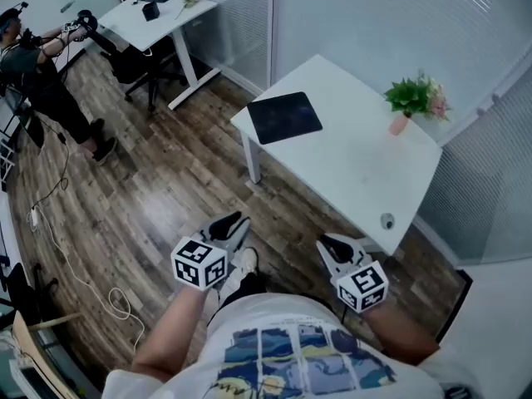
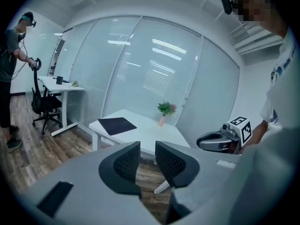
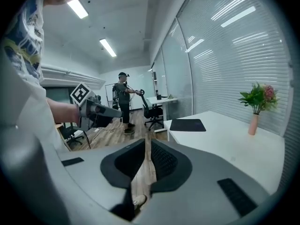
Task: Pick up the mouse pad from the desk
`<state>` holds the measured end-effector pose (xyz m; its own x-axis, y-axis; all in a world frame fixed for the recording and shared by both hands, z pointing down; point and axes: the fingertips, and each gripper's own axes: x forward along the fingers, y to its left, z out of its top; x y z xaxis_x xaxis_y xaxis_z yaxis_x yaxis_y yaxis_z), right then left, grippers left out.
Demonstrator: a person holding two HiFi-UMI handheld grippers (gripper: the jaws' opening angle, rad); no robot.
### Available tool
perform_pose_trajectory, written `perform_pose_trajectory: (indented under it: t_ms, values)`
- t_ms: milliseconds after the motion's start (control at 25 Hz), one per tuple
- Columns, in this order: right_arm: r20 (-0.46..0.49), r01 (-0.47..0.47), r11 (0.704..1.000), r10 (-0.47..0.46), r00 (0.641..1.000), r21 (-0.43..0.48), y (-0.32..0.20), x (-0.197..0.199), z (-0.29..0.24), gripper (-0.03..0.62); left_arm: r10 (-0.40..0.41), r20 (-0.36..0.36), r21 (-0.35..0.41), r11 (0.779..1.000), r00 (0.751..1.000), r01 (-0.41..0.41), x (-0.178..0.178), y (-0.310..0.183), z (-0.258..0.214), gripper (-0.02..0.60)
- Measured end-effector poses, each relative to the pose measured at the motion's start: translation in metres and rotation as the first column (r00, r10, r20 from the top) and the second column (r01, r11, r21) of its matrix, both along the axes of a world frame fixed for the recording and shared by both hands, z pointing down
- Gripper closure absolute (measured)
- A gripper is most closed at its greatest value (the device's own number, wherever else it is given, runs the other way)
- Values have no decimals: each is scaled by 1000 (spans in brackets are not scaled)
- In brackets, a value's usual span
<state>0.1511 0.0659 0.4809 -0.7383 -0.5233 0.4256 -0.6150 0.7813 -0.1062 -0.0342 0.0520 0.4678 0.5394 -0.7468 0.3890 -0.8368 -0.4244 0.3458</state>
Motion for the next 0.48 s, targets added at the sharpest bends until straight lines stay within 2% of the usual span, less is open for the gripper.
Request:
perform_pose_trajectory:
  t_ms: [280,400,480]
  values:
    - [-14,-120,993,119,993,-21,-43,-54,3,549,104,26,-11,995,994,-104,-51,-86,19,486]
    - [22,-178,982,180,983,-59,-55,-70,3,549,136,45,-17,991,990,-135,-69,-116,31,486]
    - [23,-188,981,189,982,-57,-63,-81,1,548,146,49,-27,989,988,-145,-78,-138,40,485]
